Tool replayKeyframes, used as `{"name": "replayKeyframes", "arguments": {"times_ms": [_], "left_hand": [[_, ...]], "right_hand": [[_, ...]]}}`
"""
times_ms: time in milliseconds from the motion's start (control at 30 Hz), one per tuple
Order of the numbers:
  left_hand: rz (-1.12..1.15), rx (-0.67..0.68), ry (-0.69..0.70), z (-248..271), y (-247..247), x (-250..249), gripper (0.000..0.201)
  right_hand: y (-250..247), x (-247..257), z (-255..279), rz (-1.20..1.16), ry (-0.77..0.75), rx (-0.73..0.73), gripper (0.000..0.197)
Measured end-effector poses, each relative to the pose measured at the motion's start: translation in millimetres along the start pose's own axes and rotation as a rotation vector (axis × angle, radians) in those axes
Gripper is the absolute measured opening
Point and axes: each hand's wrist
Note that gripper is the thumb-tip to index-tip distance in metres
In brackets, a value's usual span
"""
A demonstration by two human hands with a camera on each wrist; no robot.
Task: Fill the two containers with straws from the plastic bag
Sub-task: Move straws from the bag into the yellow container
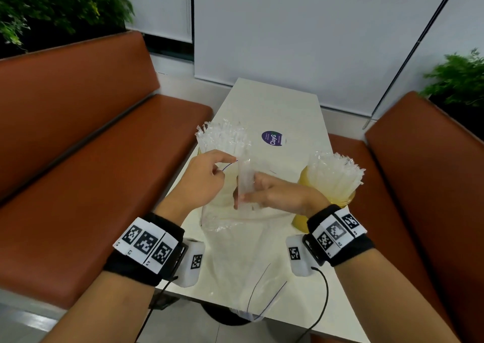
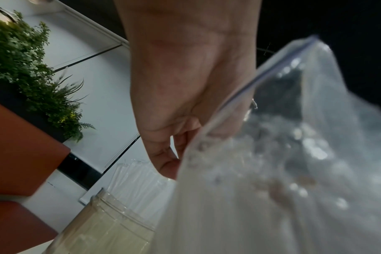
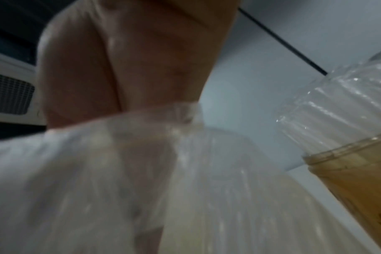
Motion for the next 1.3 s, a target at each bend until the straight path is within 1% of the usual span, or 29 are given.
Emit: {"name": "replayKeyframes", "arguments": {"times_ms": [67, 133, 233, 300, 467, 533, 600, 700, 800, 833, 900, 933, 1000, 1067, 1200, 1233, 1300], "left_hand": [[-0.002, 0.001, -0.013, -0.1, 1.4, -0.7, 0.051], [0.004, 0.01, -0.018, -0.2, 3.4, -2.9, 0.051], [0.02, 0.013, -0.023, 0.4, 6.4, -7.9, 0.05], [0.023, 0.009, -0.032, 0.7, 7.8, -10.2, 0.049], [-0.01, 0.023, -0.033, -0.1, 9.4, -10.6, 0.047], [-0.019, 0.02, -0.029, -0.8, 9.0, -7.7, 0.048], [-0.027, 0.014, -0.029, -1.3, 8.4, -6.1, 0.049], [-0.019, 0.018, -0.051, -0.9, 7.7, -6.2, 0.048], [-0.025, 0.017, -0.065, -1.2, 7.5, -7.0, 0.049], [-0.026, 0.017, -0.068, -1.3, 7.5, -7.7, 0.049], [-0.026, 0.016, -0.067, -1.1, 7.9, -9.5, 0.049], [-0.026, 0.017, -0.066, -1.1, 8.1, -10.2, 0.049], [-0.021, 0.019, -0.066, -0.8, 8.3, -11.4, 0.049], [-0.016, 0.02, -0.077, -0.8, 8.5, -12.0, 0.049], [-0.019, 0.015, -0.081, -0.3, 9.2, -12.1, 0.047], [-0.022, 0.012, -0.076, -0.2, 9.2, -11.9, 0.047], [-0.032, 0.012, -0.068, -0.8, 9.7, -10.6, 0.047]], "right_hand": [[-5.8, 5.4, 4.9, -0.022, -0.11, -0.175, 0.011], [-11.5, 13.1, 7.2, -0.017, -0.22, -0.348, 0.019], [-19.6, 32.7, 11.7, -0.166, -0.39, -0.522, 0.012], [-26.6, 50.1, 18.1, -0.22, -0.502, -0.665, 0.011], [-63.6, 92.6, 46.7, -0.257, -0.774, -1.084, 0.014], [-82.0, 103.2, 66.3, -0.255, -0.854, -1.207, 0.019], [-95.9, 105.8, 85.6, -0.176, -0.891, -1.291, 0.026], [-112.2, 88.6, 103.7, -0.041, -0.859, -1.375, 0.029], [-127.8, 53.6, 103.6, -0.015, -0.743, -1.426, 0.045], [-131.1, 39.9, 100.9, -0.011, -0.693, -1.43, 0.042], [-133.9, 13.1, 92.2, -0.001, -0.595, -1.418, 0.03], [-132.9, 1.2, 87.0, -0.004, -0.552, -1.409, 0.031], [-129.7, -19.3, 77.0, -0.02, -0.471, -1.396, 0.044], [-127.1, -39.7, 68.9, -0.043, -0.403, -1.373, 0.049], [-118.4, -78.8, 56.9, -0.091, -0.265, -1.302, 0.042], [-114.7, -87.7, 54.0, -0.11, -0.226, -1.298, 0.038], [-106.3, -99.9, 49.9, -0.148, -0.165, -1.334, 0.029]]}}
Point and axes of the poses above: each hand's wrist, its own z-axis away from the middle knuckle, its own y-axis out of the palm, x = y × z, and after that the axes turned 12 degrees about x, right-handed
